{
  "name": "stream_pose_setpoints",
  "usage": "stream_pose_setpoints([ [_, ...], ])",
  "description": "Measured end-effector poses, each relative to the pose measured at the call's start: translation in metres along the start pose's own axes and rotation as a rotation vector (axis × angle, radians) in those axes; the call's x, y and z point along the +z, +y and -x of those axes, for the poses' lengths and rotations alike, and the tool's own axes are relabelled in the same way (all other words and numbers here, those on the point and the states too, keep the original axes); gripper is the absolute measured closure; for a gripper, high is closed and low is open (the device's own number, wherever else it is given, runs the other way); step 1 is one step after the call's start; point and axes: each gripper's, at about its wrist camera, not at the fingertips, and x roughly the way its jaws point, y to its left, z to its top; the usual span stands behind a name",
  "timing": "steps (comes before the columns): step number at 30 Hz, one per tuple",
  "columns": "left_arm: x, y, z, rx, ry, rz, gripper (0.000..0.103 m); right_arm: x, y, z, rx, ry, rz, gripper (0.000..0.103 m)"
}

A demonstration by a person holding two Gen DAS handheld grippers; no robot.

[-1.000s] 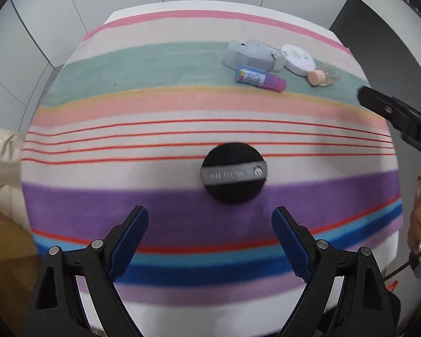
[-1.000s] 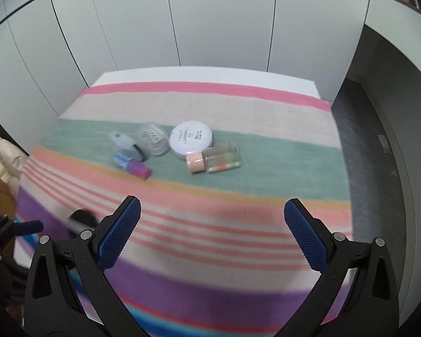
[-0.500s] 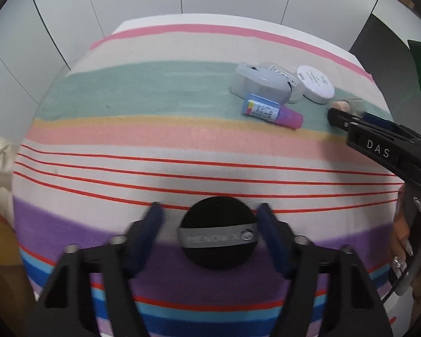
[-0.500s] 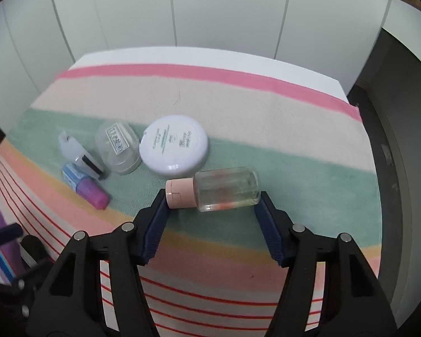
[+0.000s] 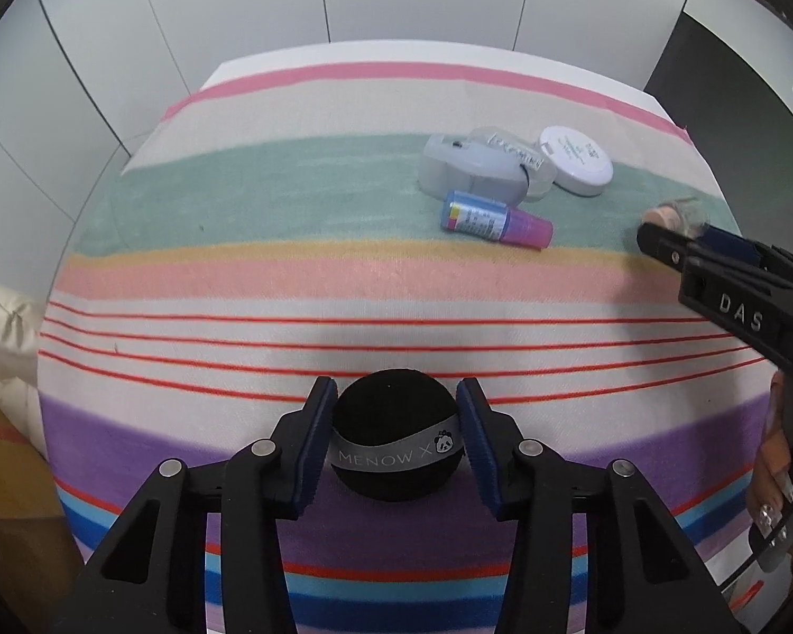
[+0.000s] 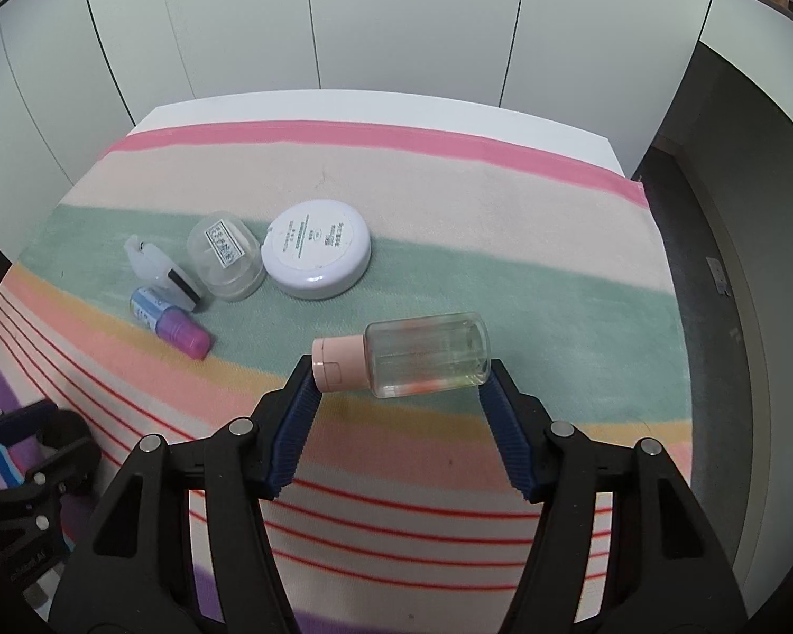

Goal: Organize objects
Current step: 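Grasp the black round compact with the left tool while the right tool grasps the pink-capped clear bottle, then lift and carry the compact with the left tool while the right tool carries the bottle to the box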

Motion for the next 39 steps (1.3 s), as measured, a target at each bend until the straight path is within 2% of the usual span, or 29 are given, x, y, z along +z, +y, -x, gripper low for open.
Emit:
stream_pose_setpoints([
  [11,0.035,0.005,0.038,0.012,-0.033,0.001,0.055,0.000,-0.002,0.039,-0.014,0.020,-0.031,0.039],
  [15,0.055,0.008,0.067,0.025,-0.074,-0.001,0.055,0.010,-0.005,0.071,0.006,0.001,-0.062,0.039],
  [19,0.073,0.012,0.095,0.029,-0.102,0.010,0.055,0.023,-0.005,0.106,-0.010,-0.029,-0.065,0.039],
  [21,0.081,0.012,0.112,0.086,-0.128,0.016,0.055,0.031,-0.005,0.127,-0.012,-0.048,-0.063,0.039],
  [30,0.109,0.024,0.199,0.078,-0.237,0.058,0.055,0.068,-0.002,0.214,-0.048,-0.125,-0.037,0.039],
  [33,0.114,0.029,0.227,0.097,-0.271,0.075,0.055,0.081,-0.002,0.242,-0.048,-0.149,-0.039,0.039],
  [39,0.117,0.030,0.267,0.066,-0.301,0.078,0.055,0.093,0.000,0.284,-0.035,-0.183,-0.044,0.039],
])
